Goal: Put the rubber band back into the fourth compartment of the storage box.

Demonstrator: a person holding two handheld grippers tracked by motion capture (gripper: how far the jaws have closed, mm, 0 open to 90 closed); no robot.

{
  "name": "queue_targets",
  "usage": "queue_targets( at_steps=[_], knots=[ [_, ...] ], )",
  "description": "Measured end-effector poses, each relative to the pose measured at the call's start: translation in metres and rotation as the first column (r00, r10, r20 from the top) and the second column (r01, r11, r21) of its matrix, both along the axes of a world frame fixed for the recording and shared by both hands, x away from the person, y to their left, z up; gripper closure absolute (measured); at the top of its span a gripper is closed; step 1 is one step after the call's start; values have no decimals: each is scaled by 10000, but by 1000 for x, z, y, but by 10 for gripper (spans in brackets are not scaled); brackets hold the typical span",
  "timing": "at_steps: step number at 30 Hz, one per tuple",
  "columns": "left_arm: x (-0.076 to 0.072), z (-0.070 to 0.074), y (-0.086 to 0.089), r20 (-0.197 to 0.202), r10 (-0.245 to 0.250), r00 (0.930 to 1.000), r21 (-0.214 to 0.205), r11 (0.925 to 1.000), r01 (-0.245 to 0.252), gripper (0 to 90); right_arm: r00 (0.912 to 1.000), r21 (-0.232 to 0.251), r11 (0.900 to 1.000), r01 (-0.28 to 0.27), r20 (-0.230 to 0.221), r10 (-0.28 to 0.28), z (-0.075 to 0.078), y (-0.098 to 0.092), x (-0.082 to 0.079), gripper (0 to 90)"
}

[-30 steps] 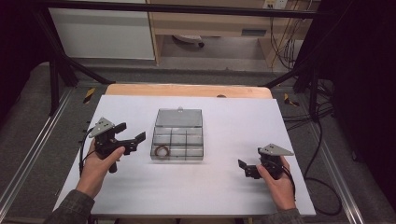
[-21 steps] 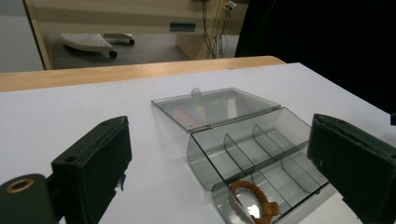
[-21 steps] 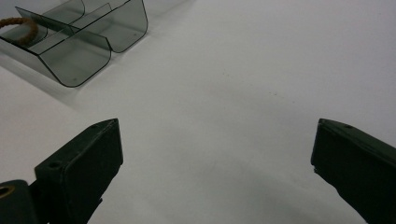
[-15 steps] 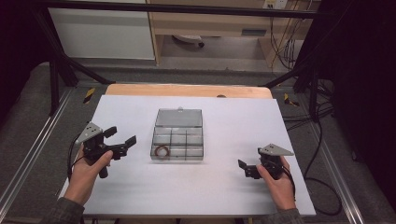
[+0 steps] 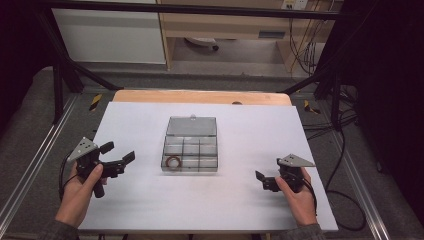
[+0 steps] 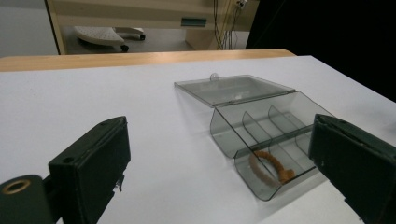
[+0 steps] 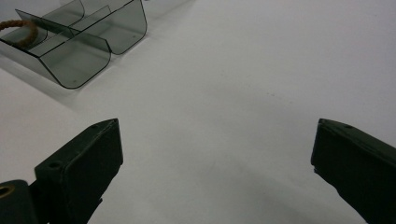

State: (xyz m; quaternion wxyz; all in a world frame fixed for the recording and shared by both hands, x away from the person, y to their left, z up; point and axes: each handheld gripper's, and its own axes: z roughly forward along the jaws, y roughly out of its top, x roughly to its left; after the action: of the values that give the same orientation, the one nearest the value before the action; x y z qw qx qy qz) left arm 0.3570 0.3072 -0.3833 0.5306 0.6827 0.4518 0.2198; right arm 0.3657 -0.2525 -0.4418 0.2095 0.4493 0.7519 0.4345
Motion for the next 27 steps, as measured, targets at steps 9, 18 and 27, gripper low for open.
queue_targets(
  at_steps=[9,18,27],
  knots=[
    [-11,-11,15,-121,221,9997,-32,9998,-221,53,10000,-12,10000,-14,59,14,1,-1,0,26],
    [-20,-18,31,-150,434,9989,-137,9990,-436,55,10000,-22,10000,-8,91,8,1,-1,0,26],
    [-27,-27,41,-275,552,9981,-168,9983,-557,57,10000,-11,10000,28,51,-28,1,-1,0,26]
  ],
)
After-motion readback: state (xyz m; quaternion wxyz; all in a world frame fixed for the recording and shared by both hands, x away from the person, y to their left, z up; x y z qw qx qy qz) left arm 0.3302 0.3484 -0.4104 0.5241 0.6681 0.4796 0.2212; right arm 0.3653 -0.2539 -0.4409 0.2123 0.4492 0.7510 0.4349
